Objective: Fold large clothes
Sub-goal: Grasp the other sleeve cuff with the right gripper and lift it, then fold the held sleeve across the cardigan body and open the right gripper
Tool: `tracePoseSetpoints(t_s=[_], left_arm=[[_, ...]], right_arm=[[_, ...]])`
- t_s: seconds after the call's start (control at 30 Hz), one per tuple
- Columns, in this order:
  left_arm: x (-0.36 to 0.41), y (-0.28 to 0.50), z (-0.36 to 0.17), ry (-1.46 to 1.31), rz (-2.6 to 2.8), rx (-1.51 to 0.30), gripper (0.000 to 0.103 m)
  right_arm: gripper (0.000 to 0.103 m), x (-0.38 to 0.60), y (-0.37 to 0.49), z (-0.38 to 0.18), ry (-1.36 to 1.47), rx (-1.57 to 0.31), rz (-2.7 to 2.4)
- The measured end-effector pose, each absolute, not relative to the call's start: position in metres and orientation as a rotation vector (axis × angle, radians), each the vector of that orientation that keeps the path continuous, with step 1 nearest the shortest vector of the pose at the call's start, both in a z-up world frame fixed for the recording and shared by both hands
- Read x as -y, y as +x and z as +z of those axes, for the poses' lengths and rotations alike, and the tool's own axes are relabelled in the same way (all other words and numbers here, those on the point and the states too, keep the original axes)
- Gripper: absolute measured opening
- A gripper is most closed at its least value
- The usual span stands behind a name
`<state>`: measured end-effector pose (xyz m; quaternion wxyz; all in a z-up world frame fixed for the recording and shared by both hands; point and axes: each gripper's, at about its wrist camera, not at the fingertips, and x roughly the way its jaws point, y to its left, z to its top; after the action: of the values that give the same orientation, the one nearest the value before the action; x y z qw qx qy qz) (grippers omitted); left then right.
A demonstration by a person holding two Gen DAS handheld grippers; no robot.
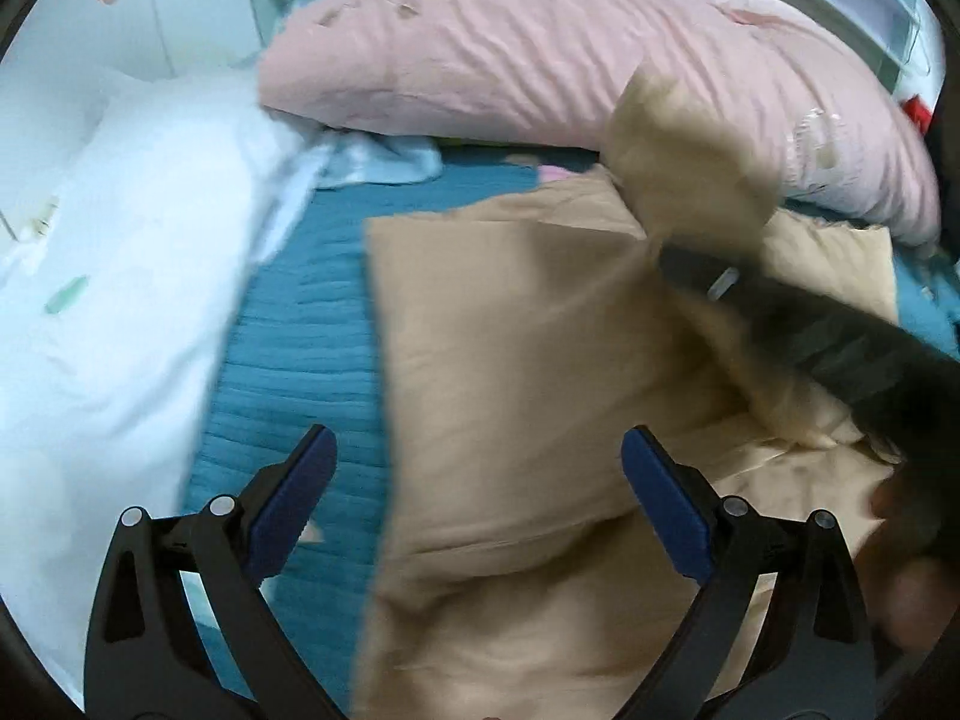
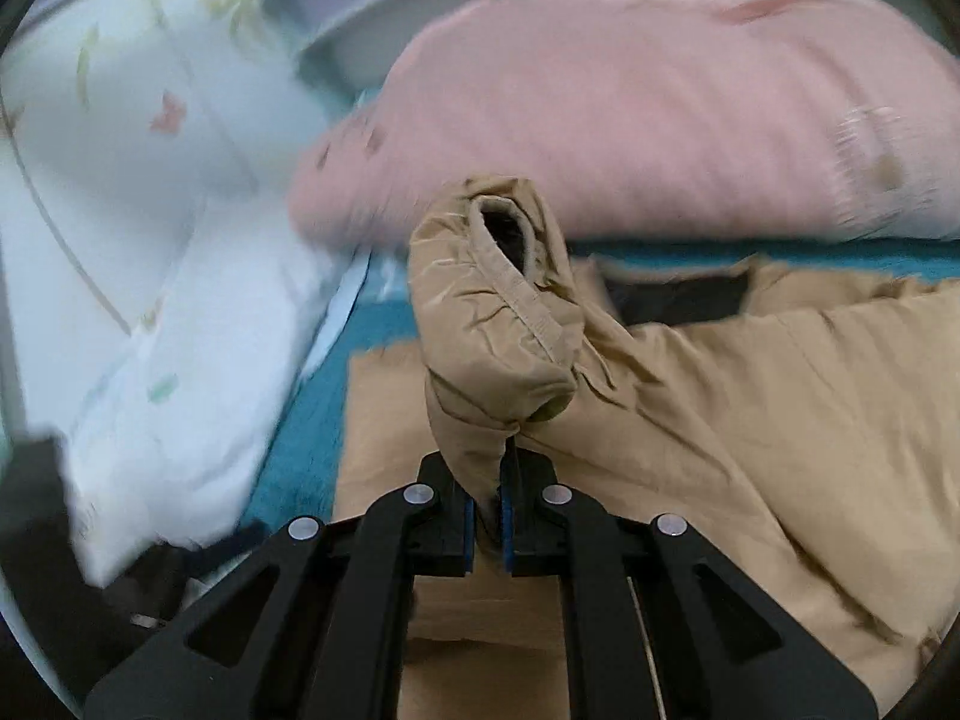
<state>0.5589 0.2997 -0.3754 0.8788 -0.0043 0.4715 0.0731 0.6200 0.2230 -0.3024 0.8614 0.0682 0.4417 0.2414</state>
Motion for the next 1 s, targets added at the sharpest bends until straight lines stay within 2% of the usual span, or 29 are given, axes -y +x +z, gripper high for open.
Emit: tracePoseSetpoints(t_s=[0.1, 0.17, 0.23, 0.3, 0.5, 0.63, 0.8, 0.93, 1.0], left_arm=[[-0.321, 0.548, -0.369, -0.014, 0.183, -0.990, 0.095], [-0.323, 0.543, -0.361, 0.048, 0.207, -0.959, 0.095], [-0.323, 0.539, -0.348, 0.132, 0.218, -0.923, 0.095], [-0.321, 0.536, -0.338, 0.173, 0.229, -0.896, 0.095], [-0.316, 0.531, -0.302, 0.086, 0.178, -0.840, 0.095], [-0.287, 0.560, -0.302, -0.063, 0.047, -0.800, 0.095], [-0.254, 0.613, -0.352, -0.124, 0.026, -0.971, 0.095], [-0.273, 0.620, -0.410, -0.241, 0.054, -1.144, 0.095], [-0.277, 0.617, -0.423, -0.268, 0.044, -1.152, 0.095]], right_arm=[[0.012, -0.231, 0.624, -0.327, 0.138, -0.983, 0.481], [0.024, -0.229, 0.627, -0.331, 0.154, -1.016, 0.490], [0.054, -0.226, 0.623, -0.322, 0.156, -1.011, 0.530], [0.061, -0.218, 0.614, -0.309, 0.187, -0.983, 0.577], [0.068, -0.175, 0.598, -0.266, 0.266, -0.888, 0.620], [0.070, -0.114, 0.594, -0.251, 0.215, -0.811, 0.430], [0.070, -0.062, 0.611, -0.285, 0.180, -0.908, 0.306], [0.070, -0.041, 0.621, -0.321, 0.211, -0.983, 0.310], [0.070, -0.026, 0.629, -0.340, 0.199, -1.018, 0.243]])
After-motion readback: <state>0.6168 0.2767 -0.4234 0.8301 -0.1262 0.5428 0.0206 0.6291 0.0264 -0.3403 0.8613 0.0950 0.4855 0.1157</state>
